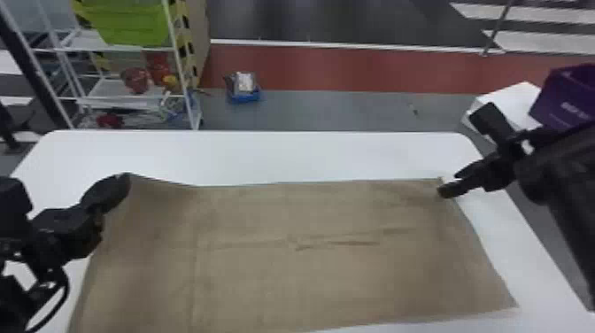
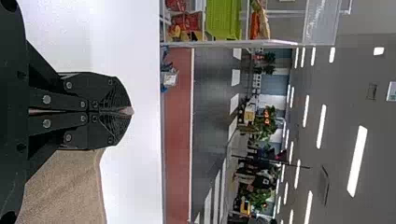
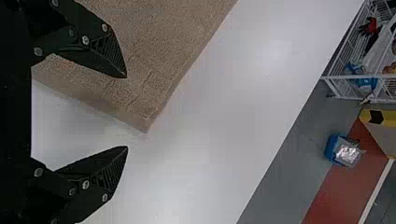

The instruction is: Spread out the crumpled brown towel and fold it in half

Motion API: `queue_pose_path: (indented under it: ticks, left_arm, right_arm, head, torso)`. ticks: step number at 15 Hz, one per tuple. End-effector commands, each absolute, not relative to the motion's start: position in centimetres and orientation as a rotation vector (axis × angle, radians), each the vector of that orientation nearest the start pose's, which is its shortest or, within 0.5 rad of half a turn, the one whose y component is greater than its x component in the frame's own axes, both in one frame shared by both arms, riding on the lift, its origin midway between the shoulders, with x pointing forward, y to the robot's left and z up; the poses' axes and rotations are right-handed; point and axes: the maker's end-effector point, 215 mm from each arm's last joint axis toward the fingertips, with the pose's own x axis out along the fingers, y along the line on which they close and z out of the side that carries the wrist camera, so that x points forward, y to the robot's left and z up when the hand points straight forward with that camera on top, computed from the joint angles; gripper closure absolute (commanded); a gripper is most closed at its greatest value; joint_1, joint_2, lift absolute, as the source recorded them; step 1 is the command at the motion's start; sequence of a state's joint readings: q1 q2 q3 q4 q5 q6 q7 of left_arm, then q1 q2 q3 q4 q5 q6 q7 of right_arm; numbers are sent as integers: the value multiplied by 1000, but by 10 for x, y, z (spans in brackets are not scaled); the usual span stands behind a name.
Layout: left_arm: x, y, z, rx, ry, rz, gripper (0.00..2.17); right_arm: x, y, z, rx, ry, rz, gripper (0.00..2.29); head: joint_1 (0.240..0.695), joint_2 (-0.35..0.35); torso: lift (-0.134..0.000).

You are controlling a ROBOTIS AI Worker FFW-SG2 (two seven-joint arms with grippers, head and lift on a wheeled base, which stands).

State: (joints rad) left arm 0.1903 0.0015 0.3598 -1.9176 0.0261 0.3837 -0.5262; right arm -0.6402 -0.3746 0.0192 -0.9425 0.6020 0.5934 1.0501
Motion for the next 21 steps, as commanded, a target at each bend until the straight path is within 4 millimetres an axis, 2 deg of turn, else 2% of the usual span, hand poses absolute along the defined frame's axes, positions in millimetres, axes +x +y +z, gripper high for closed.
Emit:
queue_pose_path:
  ticks: [1, 5, 8, 13, 15, 17, 19, 21]
  left_arm:
    - [509, 321, -364, -56, 214, -173, 1436]
    - [508, 318, -366, -48, 219, -177, 1436]
    - [507, 317, -367, -48, 219, -180, 1436]
    - [505, 316, -369, -36, 219, -182, 1436]
    - [504, 316, -369, -38, 220, -182, 1436]
    - [506, 315, -368, -35, 218, -183, 1436]
    - [507, 315, -368, -30, 219, -183, 1433]
    - [508, 316, -367, -26, 217, -180, 1433]
  right_arm:
    - [624, -416, -437, -435, 907, 476, 437]
    - [627, -420, -435, -417, 883, 470, 471]
    - [628, -413, -435, -366, 872, 491, 471]
    - [624, -407, -447, -364, 897, 501, 502]
    - [623, -406, -449, -364, 902, 502, 697]
    - [622, -402, -449, -355, 903, 514, 1021]
    - [621, -400, -449, -357, 906, 523, 1244]
    - [622, -399, -446, -357, 901, 530, 1328]
  head:
    - [695, -78]
    - [695, -94]
    - [695, -96]
    - [695, -91]
    - [695, -88]
    - [695, -87]
    - [695, -84]
    - [695, -80]
  torso:
    - [-124]
    - [-124]
    - [-124]
    - [-124]
    - [-124]
    - [-124]
    - [-124]
    - [-124]
